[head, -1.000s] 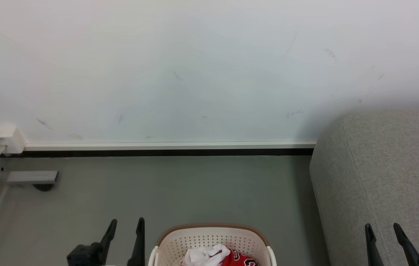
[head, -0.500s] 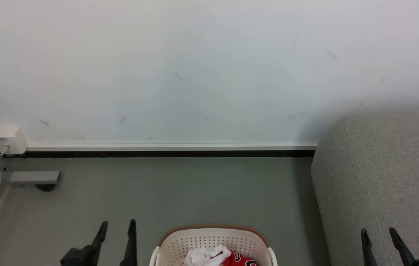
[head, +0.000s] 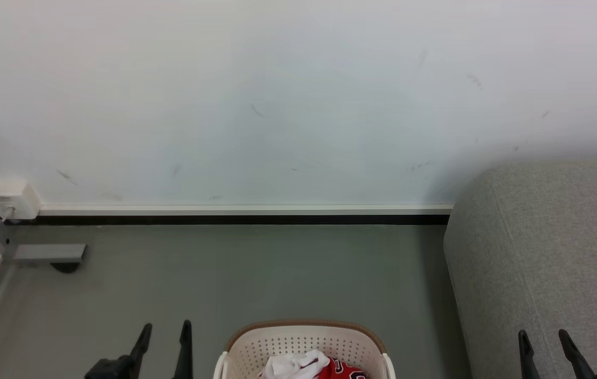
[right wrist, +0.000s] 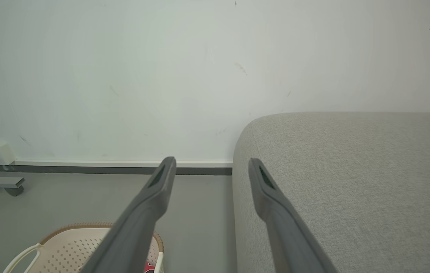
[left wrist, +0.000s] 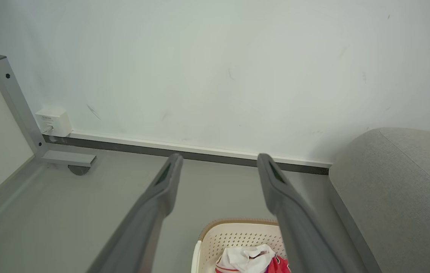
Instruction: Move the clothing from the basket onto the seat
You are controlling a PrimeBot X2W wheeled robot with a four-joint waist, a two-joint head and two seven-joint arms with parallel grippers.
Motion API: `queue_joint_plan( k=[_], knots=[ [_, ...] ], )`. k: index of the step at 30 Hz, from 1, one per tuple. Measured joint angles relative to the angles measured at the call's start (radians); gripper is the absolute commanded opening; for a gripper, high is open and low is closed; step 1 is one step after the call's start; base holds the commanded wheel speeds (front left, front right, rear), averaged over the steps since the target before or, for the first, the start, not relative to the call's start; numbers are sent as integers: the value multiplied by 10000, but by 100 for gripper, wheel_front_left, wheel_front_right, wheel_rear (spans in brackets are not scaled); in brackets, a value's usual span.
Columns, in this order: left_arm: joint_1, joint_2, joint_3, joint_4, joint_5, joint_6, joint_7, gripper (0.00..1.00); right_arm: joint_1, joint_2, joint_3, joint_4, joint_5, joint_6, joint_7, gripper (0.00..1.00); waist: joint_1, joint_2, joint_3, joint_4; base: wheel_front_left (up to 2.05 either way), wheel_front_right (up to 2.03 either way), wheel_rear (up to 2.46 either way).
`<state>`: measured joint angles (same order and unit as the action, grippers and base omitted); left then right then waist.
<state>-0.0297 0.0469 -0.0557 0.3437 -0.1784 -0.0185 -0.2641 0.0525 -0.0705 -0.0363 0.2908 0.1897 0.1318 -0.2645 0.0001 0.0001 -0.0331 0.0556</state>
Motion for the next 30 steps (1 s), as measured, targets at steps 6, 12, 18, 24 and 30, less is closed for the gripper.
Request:
queue_joint_plan(
  k=[6,12,18,24,30],
  knots=[
    [-4,0,33,113,-81,-29,0,100,0,4,-52,13,27,0,0,100,0,0,3,-4,0,0,0],
    [-4,0,40,130,-98,-31,0,100,4,12,-73,12,27,0,0,100,0,0,3,-4,0,0,0],
    [-4,0,29,155,-115,-29,0,100,7,13,-48,12,27,0,0,100,0,0,40,-10,0,0,0],
    [-8,0,36,199,-130,-12,0,100,5,13,-58,12,27,0,0,100,0,0,53,-24,0,0,0],
    [-9,0,58,226,-144,-13,0,100,5,17,-61,10,25,0,0,100,0,0,41,-34,0,0,0]
  ],
)
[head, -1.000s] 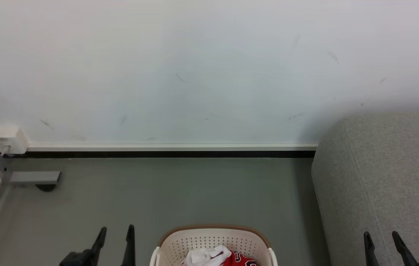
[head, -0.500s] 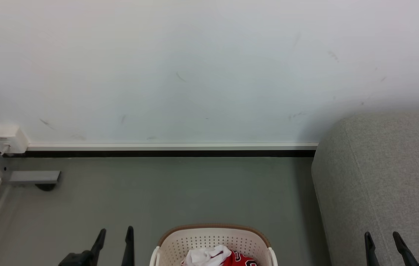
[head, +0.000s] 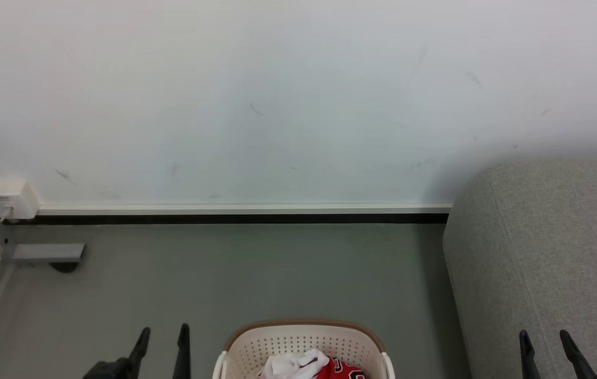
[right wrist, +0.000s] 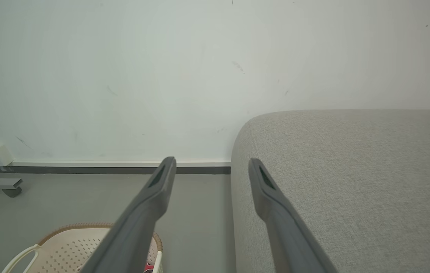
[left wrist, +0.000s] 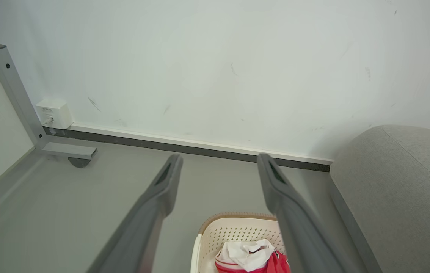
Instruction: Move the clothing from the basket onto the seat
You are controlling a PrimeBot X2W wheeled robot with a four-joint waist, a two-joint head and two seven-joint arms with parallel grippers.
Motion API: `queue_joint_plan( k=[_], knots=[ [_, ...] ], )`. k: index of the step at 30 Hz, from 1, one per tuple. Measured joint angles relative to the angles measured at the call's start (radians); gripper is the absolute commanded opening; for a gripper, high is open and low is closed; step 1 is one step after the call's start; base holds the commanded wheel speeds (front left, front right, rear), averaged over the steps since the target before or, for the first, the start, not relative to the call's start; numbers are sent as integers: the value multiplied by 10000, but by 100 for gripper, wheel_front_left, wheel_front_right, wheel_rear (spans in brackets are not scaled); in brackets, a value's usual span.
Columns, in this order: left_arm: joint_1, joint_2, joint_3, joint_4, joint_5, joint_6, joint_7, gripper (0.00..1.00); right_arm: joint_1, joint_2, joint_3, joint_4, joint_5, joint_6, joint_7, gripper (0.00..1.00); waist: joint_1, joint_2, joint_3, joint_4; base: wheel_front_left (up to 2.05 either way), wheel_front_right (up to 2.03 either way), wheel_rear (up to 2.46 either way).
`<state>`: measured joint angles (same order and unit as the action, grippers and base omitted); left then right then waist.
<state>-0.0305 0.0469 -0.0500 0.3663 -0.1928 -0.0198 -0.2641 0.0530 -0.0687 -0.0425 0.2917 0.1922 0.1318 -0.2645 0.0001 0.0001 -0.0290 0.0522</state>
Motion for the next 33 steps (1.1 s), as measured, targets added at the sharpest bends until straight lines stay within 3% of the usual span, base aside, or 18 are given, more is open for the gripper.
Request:
queue_joint_plan(
  k=[21,27,33],
  knots=[
    [-566,2,-245,272,125,-249,-2,100,-406,17,153,-226,0,0,0,100,-1,0,915,-377,0,0,0],
    [-1420,4,-690,1030,174,-414,-2,100,-938,38,336,-412,0,0,-2,100,0,0,1738,-648,0,0,0],
    [-2788,0,-1670,2761,174,-681,176,100,-1551,36,422,-717,0,0,-4,100,0,0,2684,-935,0,0,0]
  ],
)
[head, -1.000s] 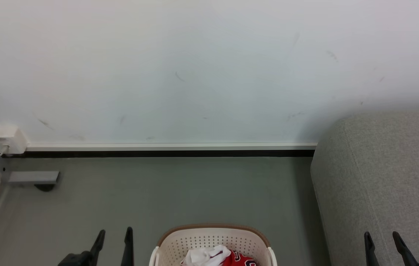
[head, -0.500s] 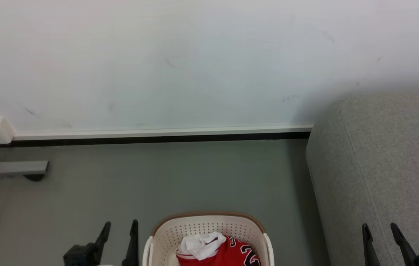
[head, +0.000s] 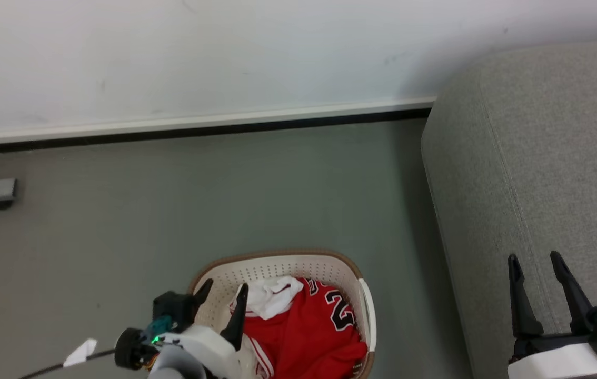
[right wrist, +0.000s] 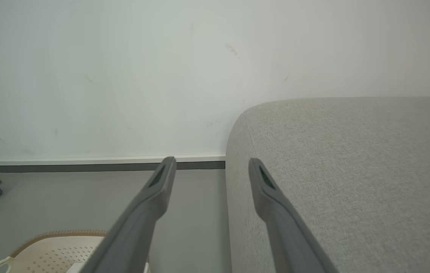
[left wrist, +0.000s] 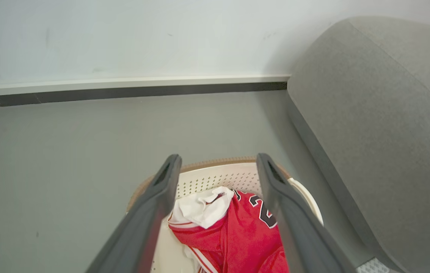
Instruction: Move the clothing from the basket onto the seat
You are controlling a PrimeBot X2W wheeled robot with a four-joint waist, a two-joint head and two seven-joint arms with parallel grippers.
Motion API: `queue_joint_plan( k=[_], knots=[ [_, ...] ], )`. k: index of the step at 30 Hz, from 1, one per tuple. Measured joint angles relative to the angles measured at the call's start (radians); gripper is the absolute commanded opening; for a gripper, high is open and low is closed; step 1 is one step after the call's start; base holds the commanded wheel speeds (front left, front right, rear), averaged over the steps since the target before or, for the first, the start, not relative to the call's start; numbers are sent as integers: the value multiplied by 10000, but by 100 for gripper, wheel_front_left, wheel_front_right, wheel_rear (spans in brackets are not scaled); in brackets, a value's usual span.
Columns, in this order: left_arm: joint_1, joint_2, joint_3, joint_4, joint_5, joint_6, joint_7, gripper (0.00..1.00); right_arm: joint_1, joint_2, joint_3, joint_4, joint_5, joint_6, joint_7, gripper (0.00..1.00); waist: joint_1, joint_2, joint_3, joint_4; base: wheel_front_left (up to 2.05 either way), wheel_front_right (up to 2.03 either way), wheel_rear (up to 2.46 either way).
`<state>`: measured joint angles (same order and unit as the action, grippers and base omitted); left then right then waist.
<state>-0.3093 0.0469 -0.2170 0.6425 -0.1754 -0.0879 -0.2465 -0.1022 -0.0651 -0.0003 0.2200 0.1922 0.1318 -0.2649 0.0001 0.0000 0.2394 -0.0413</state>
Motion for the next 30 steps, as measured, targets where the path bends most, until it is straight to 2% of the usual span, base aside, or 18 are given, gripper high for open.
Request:
queue_joint_plan(
  k=[8,16,25,30],
  knots=[
    [-2188,0,-1271,1952,-286,-196,1072,100,-1007,21,198,-621,0,0,0,100,1,0,1541,-409,0,0,0],
    [-3680,-6,-2196,3304,-959,-274,1582,100,-1698,38,309,-1461,-161,0,0,100,1,0,3167,-831,0,0,0],
    [-5010,-6,-2667,4650,-1434,-109,1843,100,-2143,8,405,-2882,-479,0,0,100,1,0,4863,-1256,0,0,0],
    [-5532,-4,-2792,5392,-1507,157,1962,100,-2246,4,579,-3862,-679,0,0,100,1,0,5653,-1441,0,0,0]
  ],
)
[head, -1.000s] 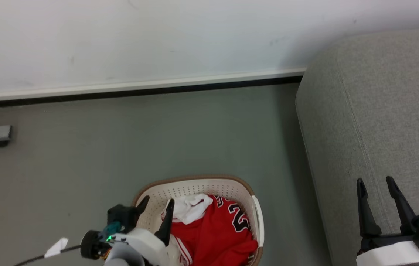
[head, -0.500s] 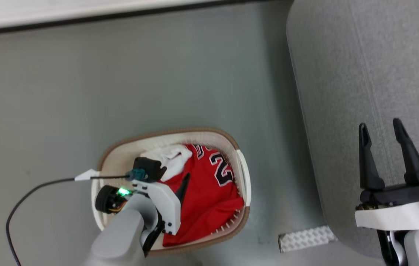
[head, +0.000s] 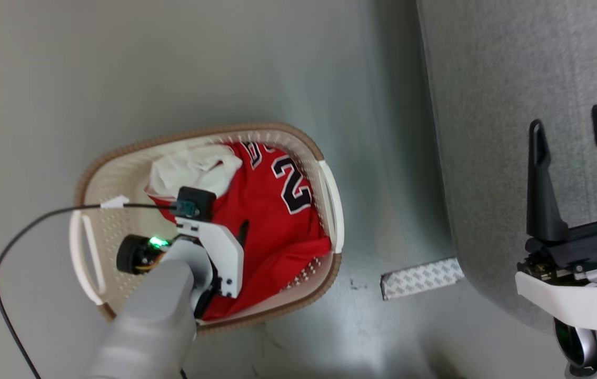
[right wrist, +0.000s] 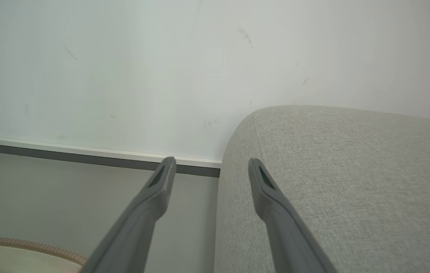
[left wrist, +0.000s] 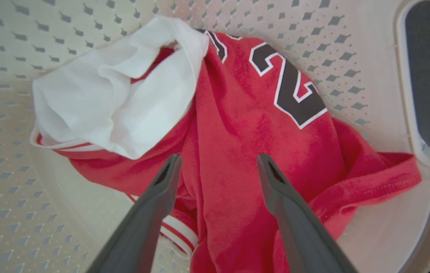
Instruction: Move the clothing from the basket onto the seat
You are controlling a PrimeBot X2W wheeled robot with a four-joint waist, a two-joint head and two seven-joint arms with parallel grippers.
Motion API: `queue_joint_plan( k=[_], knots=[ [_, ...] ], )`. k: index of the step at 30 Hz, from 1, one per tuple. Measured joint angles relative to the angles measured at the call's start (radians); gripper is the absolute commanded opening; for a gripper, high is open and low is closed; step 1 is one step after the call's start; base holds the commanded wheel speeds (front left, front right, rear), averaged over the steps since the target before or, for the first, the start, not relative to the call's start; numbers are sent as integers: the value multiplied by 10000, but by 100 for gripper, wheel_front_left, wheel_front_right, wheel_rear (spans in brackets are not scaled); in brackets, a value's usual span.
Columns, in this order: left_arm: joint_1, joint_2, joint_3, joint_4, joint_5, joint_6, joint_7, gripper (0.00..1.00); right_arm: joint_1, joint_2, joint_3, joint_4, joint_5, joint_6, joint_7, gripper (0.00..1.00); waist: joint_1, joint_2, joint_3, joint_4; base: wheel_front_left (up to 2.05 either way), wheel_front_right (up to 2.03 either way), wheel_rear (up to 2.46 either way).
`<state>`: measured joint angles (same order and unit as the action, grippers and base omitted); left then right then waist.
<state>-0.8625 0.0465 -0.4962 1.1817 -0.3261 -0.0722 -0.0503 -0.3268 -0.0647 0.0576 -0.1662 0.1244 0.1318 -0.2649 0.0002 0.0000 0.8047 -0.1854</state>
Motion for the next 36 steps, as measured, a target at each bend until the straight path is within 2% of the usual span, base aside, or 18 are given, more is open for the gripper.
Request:
queue_joint_plan(
  k=[11,24,25,26,27,28,36],
  knots=[
    [-836,205,-107,717,0,198,-217,100,-4,13,40,-825,-81,0,0,100,-1,0,1029,-243,0,0,0],
    [-1035,288,-456,951,-25,-111,-232,100,-138,75,280,-692,35,0,0,100,-1,0,1301,-532,0,0,0],
    [-1035,284,-495,961,-23,-140,-217,97,-137,79,288,-663,35,0,0,100,-1,-1,1303,-547,0,0,0],
    [-1035,282,-522,965,-23,-153,-221,53,-137,79,291,-642,35,0,0,100,-1,0,1301,-553,0,0,0],
    [-1036,284,-550,972,-21,-155,-240,36,-137,82,303,-633,35,0,0,100,-1,0,1296,-557,0,0,0],
    [-1036,284,-583,980,-8,-169,-295,2,-137,88,314,-614,35,0,0,100,-1,0,1286,-562,0,0,0],
    [-1026,224,-625,1005,-100,-242,-855,0,-120,109,320,-410,35,0,0,100,-2,0,960,-514,0,0,0]
  ],
)
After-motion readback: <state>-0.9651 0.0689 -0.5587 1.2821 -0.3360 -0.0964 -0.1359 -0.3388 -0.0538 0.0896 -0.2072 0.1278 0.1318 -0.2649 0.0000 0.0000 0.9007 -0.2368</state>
